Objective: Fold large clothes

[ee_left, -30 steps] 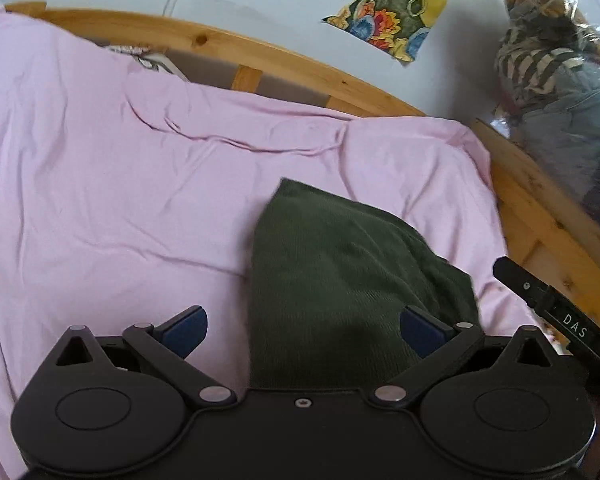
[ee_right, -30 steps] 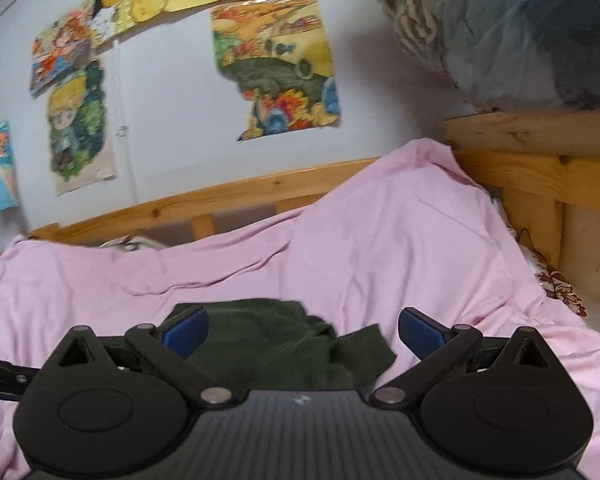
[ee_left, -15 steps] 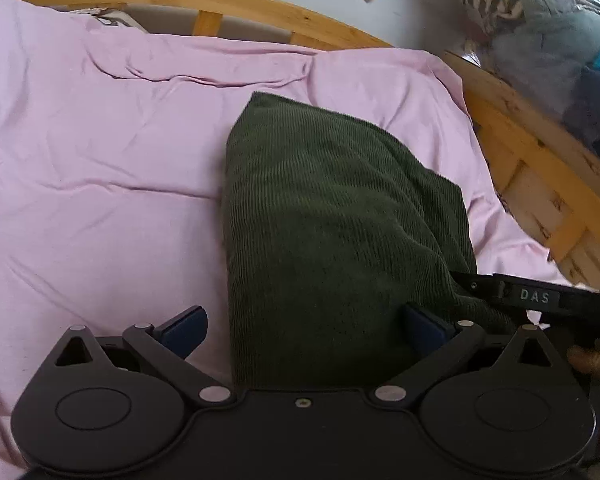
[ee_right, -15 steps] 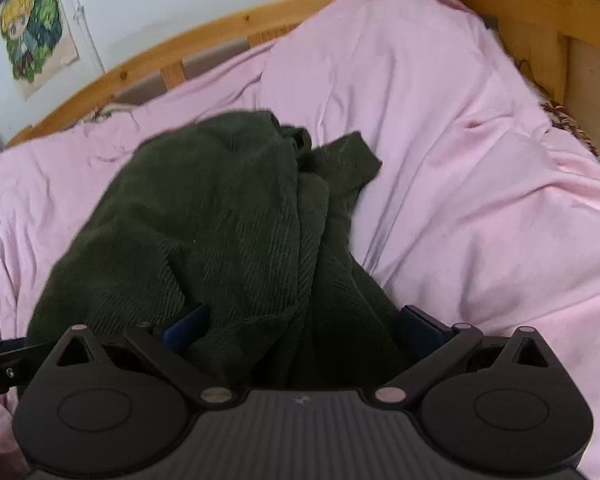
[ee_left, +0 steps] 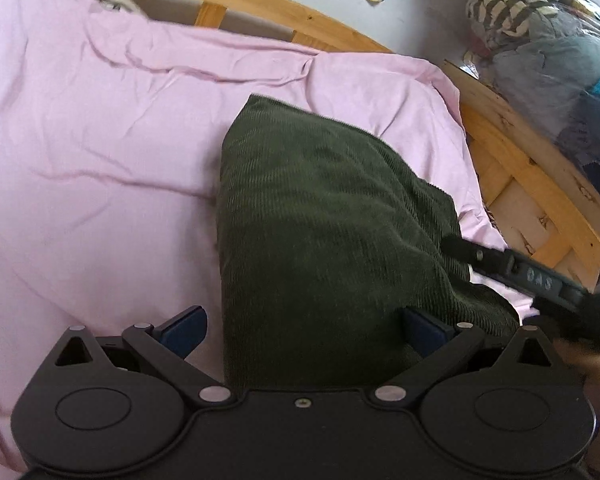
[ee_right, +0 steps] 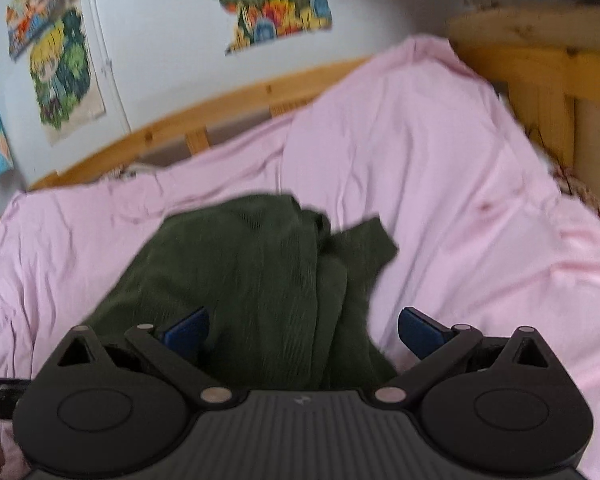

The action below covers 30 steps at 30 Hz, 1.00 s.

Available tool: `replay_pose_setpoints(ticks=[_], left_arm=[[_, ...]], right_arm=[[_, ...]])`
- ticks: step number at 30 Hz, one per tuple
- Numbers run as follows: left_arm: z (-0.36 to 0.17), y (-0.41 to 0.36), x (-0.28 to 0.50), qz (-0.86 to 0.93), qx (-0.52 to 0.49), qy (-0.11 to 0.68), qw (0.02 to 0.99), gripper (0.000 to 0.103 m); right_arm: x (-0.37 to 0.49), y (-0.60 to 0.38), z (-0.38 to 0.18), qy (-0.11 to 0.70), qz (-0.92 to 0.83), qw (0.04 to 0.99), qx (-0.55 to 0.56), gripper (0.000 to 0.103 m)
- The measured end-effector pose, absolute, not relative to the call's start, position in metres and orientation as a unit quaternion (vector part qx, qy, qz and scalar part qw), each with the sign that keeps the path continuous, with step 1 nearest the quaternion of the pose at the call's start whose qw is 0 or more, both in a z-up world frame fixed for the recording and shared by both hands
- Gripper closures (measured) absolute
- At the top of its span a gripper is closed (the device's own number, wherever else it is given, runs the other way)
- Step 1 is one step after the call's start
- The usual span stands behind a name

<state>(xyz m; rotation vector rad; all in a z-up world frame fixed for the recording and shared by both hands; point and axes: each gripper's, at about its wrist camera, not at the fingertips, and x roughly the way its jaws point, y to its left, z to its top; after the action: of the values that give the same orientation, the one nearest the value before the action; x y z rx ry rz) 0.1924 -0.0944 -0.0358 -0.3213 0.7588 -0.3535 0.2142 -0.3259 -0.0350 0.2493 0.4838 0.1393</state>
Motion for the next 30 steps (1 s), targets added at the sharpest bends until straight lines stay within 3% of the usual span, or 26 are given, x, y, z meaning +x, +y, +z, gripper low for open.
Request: replay_pose_setpoints(ticks=[4, 11, 15, 22, 27, 30], left_arm=[[-0.027, -0.096, 0.192, -0.169, -0.142, 0.350, 0.910, 0.001], [-0.023, -0.086, 0.202, -0.167, -0.166, 0.345, 0.909, 0.001], [-0.031, -0.084, 0.208, -0.165, -0.162, 0.356, 0.905, 0.000], [-0.058, -0.064, 0.223, -0.195, -0.263, 0.403, 0.855, 0.000], [-0.095, -0.046, 0.243, -0.228, -0.390, 0.467, 0.760, 0.000], [-0.101, -0.046, 0.242, -0.224, -0.415, 0.476, 0.742, 0.001]], right_arm=[[0.237, -0.329, -0.037, 0.229, 0.084, 0.959, 0.145, 0.001], [0.268, -0.326, -0.066, 0.295, 0.085, 0.936, 0.171, 0.000], [0.278, -0.342, -0.085, 0.326, 0.099, 0.906, 0.253, 0.001], [0.280, -0.340, -0.092, 0.321, 0.095, 0.908, 0.252, 0.000], [0.279, -0.339, -0.093, 0.320, 0.096, 0.905, 0.264, 0.001], [0.276, -0.339, -0.092, 0.320, 0.096, 0.903, 0.268, 0.006]])
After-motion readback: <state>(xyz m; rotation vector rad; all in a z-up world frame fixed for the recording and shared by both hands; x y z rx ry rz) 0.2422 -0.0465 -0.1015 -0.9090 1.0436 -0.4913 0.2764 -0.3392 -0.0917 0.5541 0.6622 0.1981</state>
